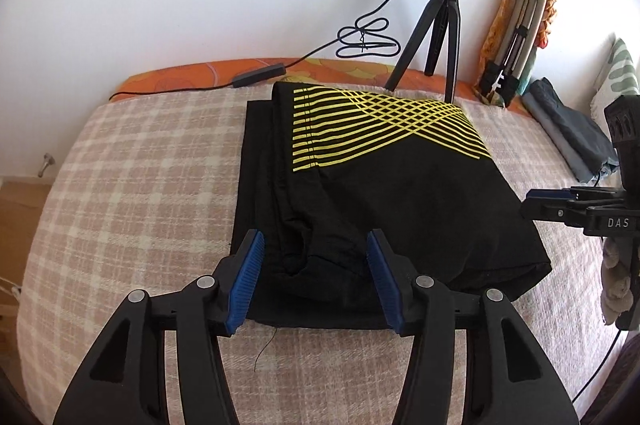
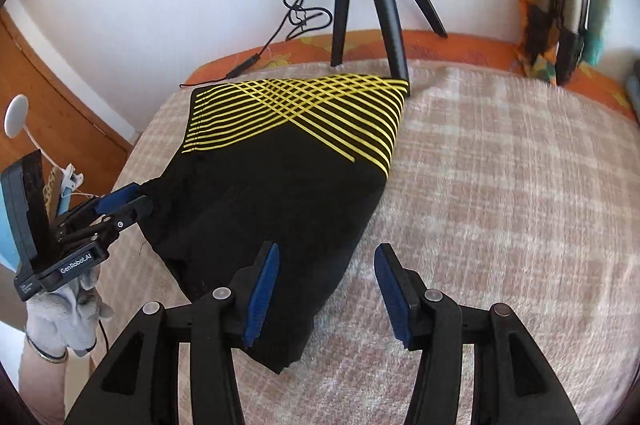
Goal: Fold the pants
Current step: 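Withdraw the right tool from the folded pants, then grasp the edge of the folded black pants with the left tool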
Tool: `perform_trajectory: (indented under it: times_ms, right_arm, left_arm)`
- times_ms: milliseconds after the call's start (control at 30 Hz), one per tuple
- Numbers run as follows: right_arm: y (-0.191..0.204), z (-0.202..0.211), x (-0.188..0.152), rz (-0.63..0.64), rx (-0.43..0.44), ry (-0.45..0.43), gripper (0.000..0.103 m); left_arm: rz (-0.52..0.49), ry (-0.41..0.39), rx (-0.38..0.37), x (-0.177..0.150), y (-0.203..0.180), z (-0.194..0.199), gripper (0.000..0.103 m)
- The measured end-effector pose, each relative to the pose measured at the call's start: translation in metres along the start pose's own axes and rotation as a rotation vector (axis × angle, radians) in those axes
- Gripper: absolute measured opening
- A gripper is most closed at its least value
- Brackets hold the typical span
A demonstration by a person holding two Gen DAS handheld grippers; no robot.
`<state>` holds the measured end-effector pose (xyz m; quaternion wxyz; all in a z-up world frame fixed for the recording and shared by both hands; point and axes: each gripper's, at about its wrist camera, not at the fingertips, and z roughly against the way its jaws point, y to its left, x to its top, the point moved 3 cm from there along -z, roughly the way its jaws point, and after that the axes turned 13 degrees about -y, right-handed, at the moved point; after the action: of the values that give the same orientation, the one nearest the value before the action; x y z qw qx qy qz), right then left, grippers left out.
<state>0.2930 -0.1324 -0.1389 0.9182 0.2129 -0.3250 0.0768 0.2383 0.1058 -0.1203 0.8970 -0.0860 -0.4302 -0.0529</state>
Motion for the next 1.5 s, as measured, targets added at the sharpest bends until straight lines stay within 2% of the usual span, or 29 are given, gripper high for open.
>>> perform_trajectory:
  times_ms: [100, 233, 333, 433, 533, 600, 667, 733, 800, 867, 1000, 1100, 1333, 1400, 1500]
  right_arm:
    - [-0.006, -0.004, -0.01, -0.027, 0.033, 0.019, 0.053]
    - [0.014, -0.009, -0.02, 0.099, 0.011, 0.017, 0.053]
    - [0.021, -0.008, -0.028, 0.121, 0.038, 0.023, 0.049]
    - [0.023, -0.008, -0.029, 0.142, 0.034, 0.025, 0.05]
    - [0.022, -0.004, -0.028, 0.159, 0.066, 0.032, 0.051]
    - [0.02, 0.005, -0.019, 0.159, 0.107, 0.001, 0.052]
    - [0.016, 0.013, -0.01, 0.151, 0.121, -0.03, 0.057]
    - [0.009, 0.016, 0.002, 0.136, 0.114, -0.054, 0.06]
    - [0.004, 0.012, 0.015, 0.112, 0.113, -0.064, 0.061]
    - [-0.004, 0.007, 0.027, 0.078, 0.11, -0.077, 0.062]
    - [-0.024, -0.009, 0.051, -0.003, 0.115, -0.09, 0.064]
    - [-0.035, -0.02, 0.062, -0.031, 0.105, -0.093, 0.064]
    - [-0.044, -0.05, 0.072, -0.048, 0.113, -0.074, 0.065]
    - [-0.044, -0.059, 0.074, -0.039, 0.109, -0.068, 0.065]
    - [-0.045, -0.072, 0.074, -0.05, 0.121, -0.061, 0.065]
  left_arm:
    - [-0.014, 0.011, 0.064, -0.005, 0.005, -0.006, 0.043]
    - [-0.018, 0.038, 0.093, -0.016, 0.017, -0.008, 0.044]
    - [-0.008, 0.039, 0.089, -0.022, 0.022, -0.007, 0.044]
    - [0.034, 0.036, 0.07, -0.019, 0.026, -0.006, 0.047]
    - [0.061, 0.019, 0.05, -0.013, 0.03, 0.001, 0.048]
    - [0.058, 0.006, 0.048, -0.007, 0.031, 0.008, 0.052]
    - [0.055, 0.001, 0.039, 0.0, 0.034, 0.013, 0.053]
    - [0.06, -0.007, 0.045, 0.01, 0.038, 0.017, 0.06]
    - [0.08, -0.016, 0.018, 0.021, 0.042, 0.017, 0.065]
    - [0.089, -0.008, -0.009, 0.034, 0.042, 0.011, 0.066]
    - [0.108, 0.02, -0.075, 0.053, 0.037, -0.012, 0.076]
    - [0.113, 0.062, -0.095, 0.061, 0.03, -0.037, 0.076]
    - [-0.031, 0.111, 0.046, 0.068, 0.029, -0.093, 0.076]
    - [-0.025, 0.129, 0.068, 0.068, 0.038, -0.106, 0.076]
    - [0.03, 0.138, 0.053, 0.068, 0.05, -0.119, 0.076]
